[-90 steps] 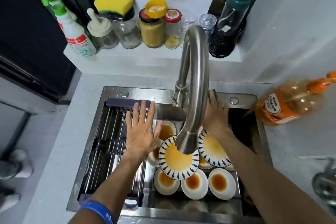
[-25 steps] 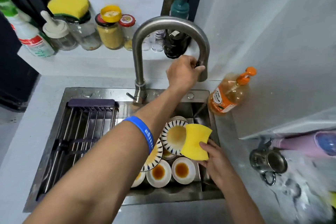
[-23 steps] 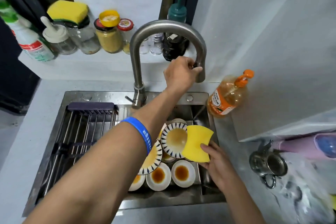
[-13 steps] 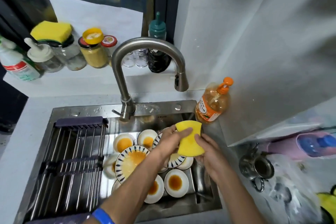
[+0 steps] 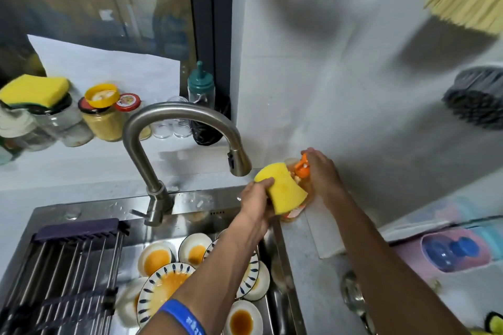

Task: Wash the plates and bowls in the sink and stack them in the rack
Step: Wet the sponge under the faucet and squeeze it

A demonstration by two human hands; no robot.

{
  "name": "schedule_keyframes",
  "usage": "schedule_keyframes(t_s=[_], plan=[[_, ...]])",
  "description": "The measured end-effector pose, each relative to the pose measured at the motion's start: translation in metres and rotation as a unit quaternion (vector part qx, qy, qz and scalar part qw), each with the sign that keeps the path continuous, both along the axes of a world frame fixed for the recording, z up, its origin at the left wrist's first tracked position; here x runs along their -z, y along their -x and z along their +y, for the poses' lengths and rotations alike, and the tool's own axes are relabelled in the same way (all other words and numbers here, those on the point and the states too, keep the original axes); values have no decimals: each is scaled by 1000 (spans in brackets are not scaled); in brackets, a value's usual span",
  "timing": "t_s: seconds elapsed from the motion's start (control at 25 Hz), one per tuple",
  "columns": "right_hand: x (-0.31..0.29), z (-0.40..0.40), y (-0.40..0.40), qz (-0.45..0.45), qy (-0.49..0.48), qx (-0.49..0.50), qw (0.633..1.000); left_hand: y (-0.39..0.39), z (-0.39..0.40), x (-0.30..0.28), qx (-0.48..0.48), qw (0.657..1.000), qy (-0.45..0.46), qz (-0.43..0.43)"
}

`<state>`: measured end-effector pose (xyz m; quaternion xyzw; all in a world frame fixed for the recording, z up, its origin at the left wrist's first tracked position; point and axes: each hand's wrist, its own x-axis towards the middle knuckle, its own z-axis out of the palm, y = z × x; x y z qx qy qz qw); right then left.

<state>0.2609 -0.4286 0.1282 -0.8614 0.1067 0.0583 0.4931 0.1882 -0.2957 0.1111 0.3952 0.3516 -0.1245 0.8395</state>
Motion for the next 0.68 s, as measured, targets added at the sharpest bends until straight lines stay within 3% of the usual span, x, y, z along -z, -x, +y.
schedule_keyframes(t_s=[0.24,0.68], plan=[[5,-10,3,-20,-28,-52,998,-9,-18,-7,11,997,48,-62],[8,-9,2,-36,-12,-51,998,-13,-17,-4,2,995,62,-74]])
